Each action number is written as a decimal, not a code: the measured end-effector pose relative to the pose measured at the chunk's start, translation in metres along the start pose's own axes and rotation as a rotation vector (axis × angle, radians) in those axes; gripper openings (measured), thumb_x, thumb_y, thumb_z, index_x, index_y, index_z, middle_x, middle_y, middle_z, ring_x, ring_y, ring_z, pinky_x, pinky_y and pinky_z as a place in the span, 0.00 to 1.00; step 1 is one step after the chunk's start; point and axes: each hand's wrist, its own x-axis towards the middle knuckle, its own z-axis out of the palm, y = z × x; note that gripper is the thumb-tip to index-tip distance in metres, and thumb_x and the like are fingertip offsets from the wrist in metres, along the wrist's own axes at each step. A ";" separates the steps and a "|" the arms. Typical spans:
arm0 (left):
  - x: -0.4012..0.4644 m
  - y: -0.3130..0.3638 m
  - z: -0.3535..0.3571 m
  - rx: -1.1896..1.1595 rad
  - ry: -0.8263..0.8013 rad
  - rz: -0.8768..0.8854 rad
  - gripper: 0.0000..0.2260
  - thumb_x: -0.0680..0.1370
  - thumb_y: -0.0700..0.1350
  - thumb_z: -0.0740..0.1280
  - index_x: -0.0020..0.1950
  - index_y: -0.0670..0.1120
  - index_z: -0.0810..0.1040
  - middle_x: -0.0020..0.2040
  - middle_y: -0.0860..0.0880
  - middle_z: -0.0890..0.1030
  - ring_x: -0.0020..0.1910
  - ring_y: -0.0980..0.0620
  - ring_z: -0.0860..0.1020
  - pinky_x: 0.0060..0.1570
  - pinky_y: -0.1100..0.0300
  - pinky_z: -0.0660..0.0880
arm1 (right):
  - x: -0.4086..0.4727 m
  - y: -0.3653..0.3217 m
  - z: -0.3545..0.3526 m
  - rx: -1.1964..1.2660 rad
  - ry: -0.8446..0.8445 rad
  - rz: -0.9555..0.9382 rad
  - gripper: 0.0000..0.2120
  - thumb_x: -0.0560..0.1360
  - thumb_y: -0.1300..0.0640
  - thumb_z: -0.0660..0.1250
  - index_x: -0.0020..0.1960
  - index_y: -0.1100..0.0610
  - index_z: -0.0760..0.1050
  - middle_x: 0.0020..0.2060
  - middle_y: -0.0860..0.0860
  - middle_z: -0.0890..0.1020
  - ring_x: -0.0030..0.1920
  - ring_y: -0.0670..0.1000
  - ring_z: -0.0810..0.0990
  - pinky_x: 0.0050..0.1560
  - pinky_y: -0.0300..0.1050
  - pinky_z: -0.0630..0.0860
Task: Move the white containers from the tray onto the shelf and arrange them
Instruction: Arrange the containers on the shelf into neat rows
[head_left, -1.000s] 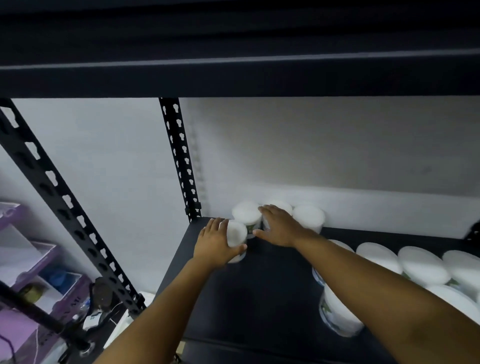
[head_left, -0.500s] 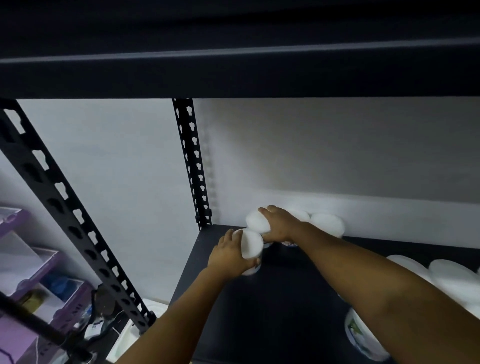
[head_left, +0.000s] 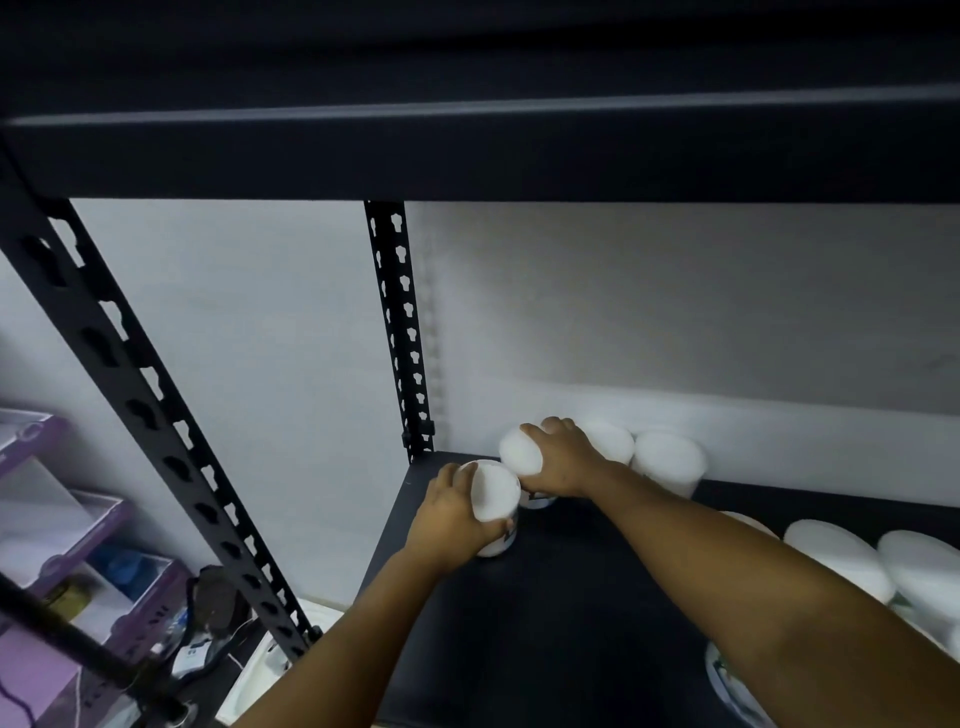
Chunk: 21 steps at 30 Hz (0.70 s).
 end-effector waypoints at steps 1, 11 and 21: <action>-0.001 0.000 -0.001 -0.004 0.014 0.005 0.38 0.68 0.60 0.73 0.73 0.50 0.63 0.68 0.51 0.65 0.66 0.48 0.65 0.60 0.57 0.69 | -0.003 0.000 0.000 0.019 0.014 -0.004 0.41 0.66 0.39 0.70 0.73 0.51 0.60 0.66 0.56 0.67 0.64 0.57 0.65 0.64 0.49 0.64; -0.018 0.010 -0.006 -0.002 0.080 0.070 0.38 0.65 0.63 0.71 0.71 0.52 0.63 0.68 0.53 0.65 0.65 0.50 0.65 0.55 0.63 0.64 | -0.055 0.003 -0.017 0.216 0.151 0.001 0.44 0.66 0.38 0.71 0.75 0.51 0.56 0.68 0.50 0.61 0.69 0.51 0.60 0.65 0.44 0.61; -0.023 0.041 0.014 -0.023 0.003 0.119 0.39 0.67 0.61 0.72 0.73 0.50 0.61 0.70 0.52 0.63 0.68 0.50 0.63 0.59 0.61 0.63 | -0.123 0.038 -0.023 0.183 0.041 0.148 0.46 0.65 0.35 0.68 0.76 0.47 0.51 0.72 0.46 0.55 0.71 0.50 0.55 0.69 0.46 0.58</action>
